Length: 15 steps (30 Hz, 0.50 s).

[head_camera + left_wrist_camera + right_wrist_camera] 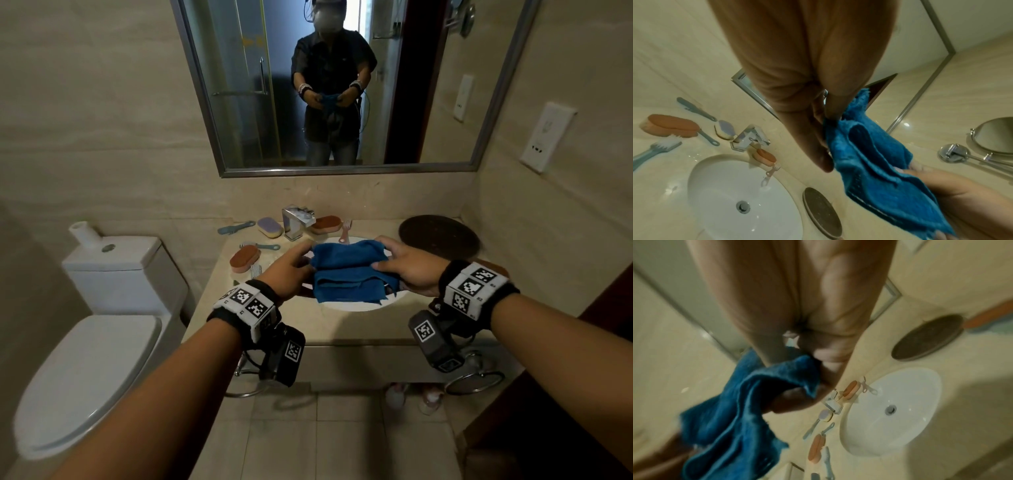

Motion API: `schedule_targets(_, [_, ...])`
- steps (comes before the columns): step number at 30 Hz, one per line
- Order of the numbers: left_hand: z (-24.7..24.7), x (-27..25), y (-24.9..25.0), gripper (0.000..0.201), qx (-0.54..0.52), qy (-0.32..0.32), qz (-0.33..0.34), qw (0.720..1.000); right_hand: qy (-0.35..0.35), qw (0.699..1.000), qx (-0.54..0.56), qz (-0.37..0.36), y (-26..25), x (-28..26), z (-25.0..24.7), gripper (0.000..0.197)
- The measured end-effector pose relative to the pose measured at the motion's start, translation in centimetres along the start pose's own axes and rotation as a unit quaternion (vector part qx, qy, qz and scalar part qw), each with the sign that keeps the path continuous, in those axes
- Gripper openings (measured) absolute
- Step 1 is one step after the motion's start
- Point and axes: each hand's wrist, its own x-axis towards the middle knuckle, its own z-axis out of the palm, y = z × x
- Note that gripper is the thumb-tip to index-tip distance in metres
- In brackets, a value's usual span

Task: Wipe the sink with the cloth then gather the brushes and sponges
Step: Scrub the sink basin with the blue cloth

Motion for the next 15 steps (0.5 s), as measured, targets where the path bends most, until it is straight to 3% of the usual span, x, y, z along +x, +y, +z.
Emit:
schedule_targets(3, [1.2,0.5,0.6,0.029,-0.008,-0.004,0.014,1.0,-0.01,0.994,0.103,-0.02,0.4,-0.3,-1.7,0.033])
schedule_targets(6, [2.5,1.3,1.5,0.032,0.0,0.004,-0.007,1.0,0.001,0.992,0.127,0.005,0.3,-0.9,-3.5,0.014])
schedule_targets(7, [3.0,1.6,1.8,0.029,0.001,0.009,-0.013,1.0,0.01,0.993,0.116,0.014,0.3,-1.2,-4.2,0.014])
schedule_targets(9, [4.1,2.5,1.9,0.022,0.03,0.029,-0.003,0.999,0.039,0.998,0.034,0.024,0.7,-1.4,-5.3,0.033])
schedule_targets(11, [5.2,3.3,1.6,0.013,0.105,0.054,0.022,0.993,0.058,0.996,-0.063,0.01,1.0,-1.7,-5.8,0.022])
schedule_targets(12, [5.9,3.8,1.4,0.017,0.142,0.061,0.027,0.988,0.058,0.994,-0.094,0.001,1.1,-1.9,-6.2,0.011])
schedule_targets(15, [7.7,5.0,0.8,0.034,0.173,0.059,0.019,0.983,0.062,0.989,-0.135,-0.001,2.0,-2.1,-7.9,0.034])
